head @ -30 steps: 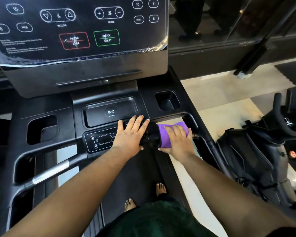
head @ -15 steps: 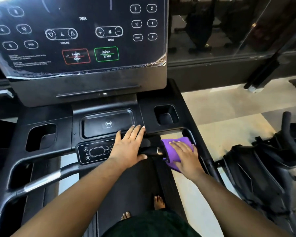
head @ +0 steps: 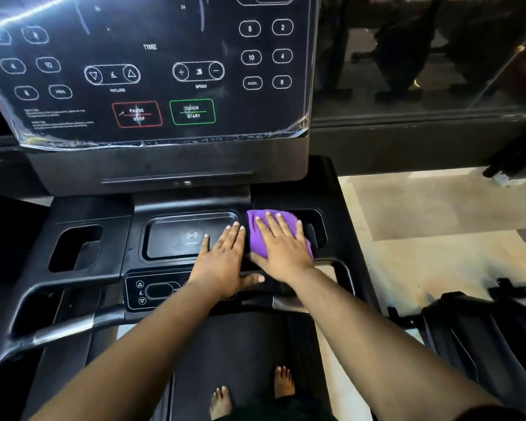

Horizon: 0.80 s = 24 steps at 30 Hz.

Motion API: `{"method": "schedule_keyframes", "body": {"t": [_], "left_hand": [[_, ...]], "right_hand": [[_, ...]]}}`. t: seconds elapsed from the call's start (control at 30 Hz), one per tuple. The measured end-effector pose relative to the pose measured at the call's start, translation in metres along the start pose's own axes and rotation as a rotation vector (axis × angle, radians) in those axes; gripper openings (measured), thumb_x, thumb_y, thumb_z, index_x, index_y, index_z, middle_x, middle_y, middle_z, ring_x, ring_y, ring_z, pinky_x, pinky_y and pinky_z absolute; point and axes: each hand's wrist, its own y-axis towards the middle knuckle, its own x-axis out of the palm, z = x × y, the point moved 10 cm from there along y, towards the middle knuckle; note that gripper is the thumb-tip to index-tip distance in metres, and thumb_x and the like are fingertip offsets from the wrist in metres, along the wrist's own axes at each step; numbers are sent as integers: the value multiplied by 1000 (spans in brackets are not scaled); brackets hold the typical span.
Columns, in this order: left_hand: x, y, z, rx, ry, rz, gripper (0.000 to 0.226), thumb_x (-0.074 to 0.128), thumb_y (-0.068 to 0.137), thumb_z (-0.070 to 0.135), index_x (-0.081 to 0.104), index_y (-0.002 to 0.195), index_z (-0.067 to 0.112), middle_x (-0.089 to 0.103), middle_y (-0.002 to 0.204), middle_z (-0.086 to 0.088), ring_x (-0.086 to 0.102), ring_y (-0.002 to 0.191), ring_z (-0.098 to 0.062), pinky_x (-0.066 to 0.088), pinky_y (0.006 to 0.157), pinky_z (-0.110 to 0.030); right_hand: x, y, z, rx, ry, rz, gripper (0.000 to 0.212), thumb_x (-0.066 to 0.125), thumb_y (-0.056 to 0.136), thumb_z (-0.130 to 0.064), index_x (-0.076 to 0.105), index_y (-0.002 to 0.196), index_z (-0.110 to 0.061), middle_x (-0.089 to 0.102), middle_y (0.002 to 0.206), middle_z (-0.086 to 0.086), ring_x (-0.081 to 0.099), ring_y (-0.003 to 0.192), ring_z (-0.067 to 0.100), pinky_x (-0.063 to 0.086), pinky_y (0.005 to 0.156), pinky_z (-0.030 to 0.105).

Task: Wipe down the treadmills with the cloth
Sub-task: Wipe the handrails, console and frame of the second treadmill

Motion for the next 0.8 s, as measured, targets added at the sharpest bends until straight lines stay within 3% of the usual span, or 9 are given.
{"method": "schedule_keyframes", "body": {"t": [0.1,0.23,0.4,0.53,0.67,0.8], "left_hand": [[0,7,-2,-43,5,-56,119,39,81,88,-10,161,15,-17,169,-1,-17,155,-14,-7,123,-56],[2,24,7,-52,-19,-144,121,39,80,89,-11,161,16,-16,170,1,-17,155,-14,-8,123,-57],[10,47,19,-16,-6,-200,123,45,79,87,-14,161,16,-20,169,1,-18,155,-14,-7,124,-59],[15,50,22,2,17,-212,122,53,80,82,-12,161,17,-18,169,2,-13,156,-14,-4,123,-62],[15,50,25,4,111,-242,123,59,81,76,-13,161,14,-19,169,-2,-13,157,-17,-2,123,-63],[21,53,37,-32,198,-298,129,57,81,78,-17,158,6,-22,168,-12,-15,156,-27,-7,122,-63]], "right_hand": [[-4,36,8,-53,-8,-12,89,41,93,-73,8,164,-29,1,173,-3,-3,159,20,3,124,63],[-11,66,24,-52,-55,-33,91,32,92,-80,12,164,-27,6,173,-3,1,159,18,0,124,61],[-32,62,100,93,-148,-6,85,36,95,-74,17,163,-26,13,171,0,9,158,21,7,123,63],[-29,14,165,176,76,-2,86,32,94,-77,25,161,-24,14,172,1,10,158,22,22,124,52],[-18,-40,153,164,93,55,104,13,83,-92,39,156,-23,26,168,0,15,157,22,27,123,49],[1,-66,108,76,-53,30,106,7,82,-93,39,156,-25,33,166,-5,13,158,20,14,126,55]]}}
